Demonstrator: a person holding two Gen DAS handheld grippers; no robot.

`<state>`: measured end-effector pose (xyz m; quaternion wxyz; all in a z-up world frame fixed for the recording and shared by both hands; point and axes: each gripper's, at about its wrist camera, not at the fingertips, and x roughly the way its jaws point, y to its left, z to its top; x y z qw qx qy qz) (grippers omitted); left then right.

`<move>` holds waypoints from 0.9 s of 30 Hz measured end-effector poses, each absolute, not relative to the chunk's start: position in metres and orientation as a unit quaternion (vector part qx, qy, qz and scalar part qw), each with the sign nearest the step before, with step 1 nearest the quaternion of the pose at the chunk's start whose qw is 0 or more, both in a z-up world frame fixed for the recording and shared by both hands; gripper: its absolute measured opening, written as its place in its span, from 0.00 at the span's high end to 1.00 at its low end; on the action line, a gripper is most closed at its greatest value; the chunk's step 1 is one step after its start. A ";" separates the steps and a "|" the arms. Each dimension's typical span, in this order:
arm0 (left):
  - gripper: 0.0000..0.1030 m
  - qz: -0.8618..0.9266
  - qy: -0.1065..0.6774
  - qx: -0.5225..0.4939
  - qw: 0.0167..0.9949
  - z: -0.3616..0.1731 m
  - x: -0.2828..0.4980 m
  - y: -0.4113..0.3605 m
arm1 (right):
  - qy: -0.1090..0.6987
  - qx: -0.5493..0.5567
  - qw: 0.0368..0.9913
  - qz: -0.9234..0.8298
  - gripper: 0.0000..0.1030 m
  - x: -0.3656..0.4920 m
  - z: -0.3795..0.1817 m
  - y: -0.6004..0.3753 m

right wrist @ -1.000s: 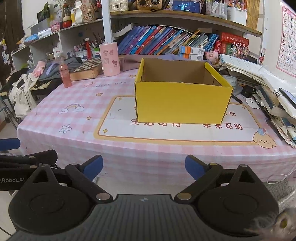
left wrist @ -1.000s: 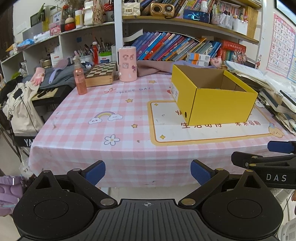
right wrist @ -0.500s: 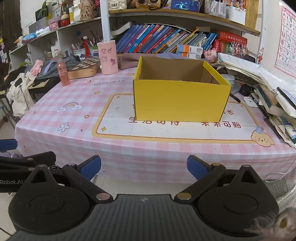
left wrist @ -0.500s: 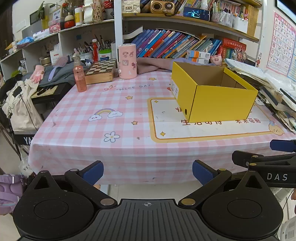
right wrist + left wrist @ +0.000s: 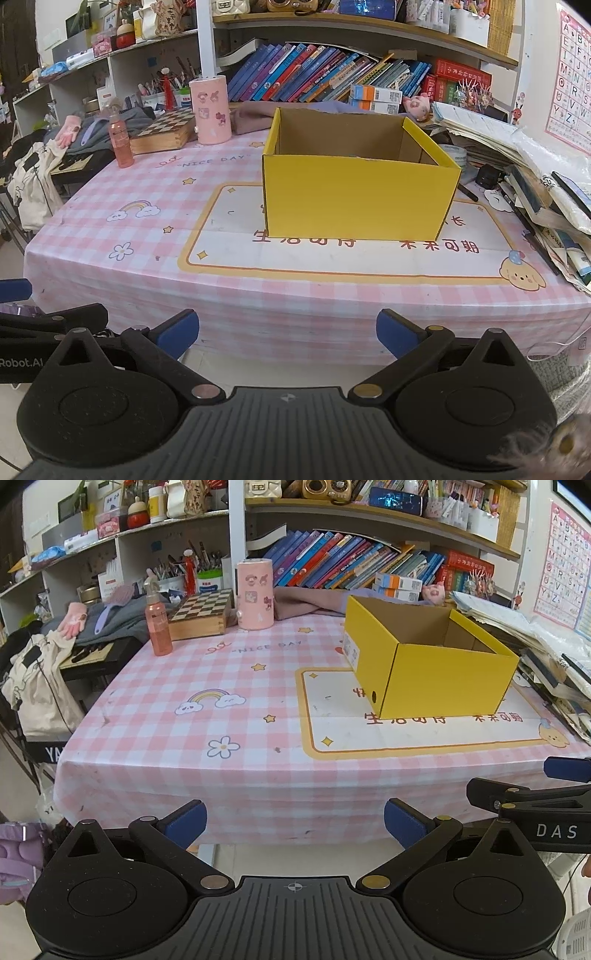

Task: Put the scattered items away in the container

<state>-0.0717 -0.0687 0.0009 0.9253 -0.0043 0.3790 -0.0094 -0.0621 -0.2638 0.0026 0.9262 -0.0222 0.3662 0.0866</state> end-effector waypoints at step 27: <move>0.00 -0.009 0.384 -0.003 0.923 -0.001 -0.068 -0.064 | 0.369 -0.021 0.926 0.081 0.00 -0.060 0.001 -0.260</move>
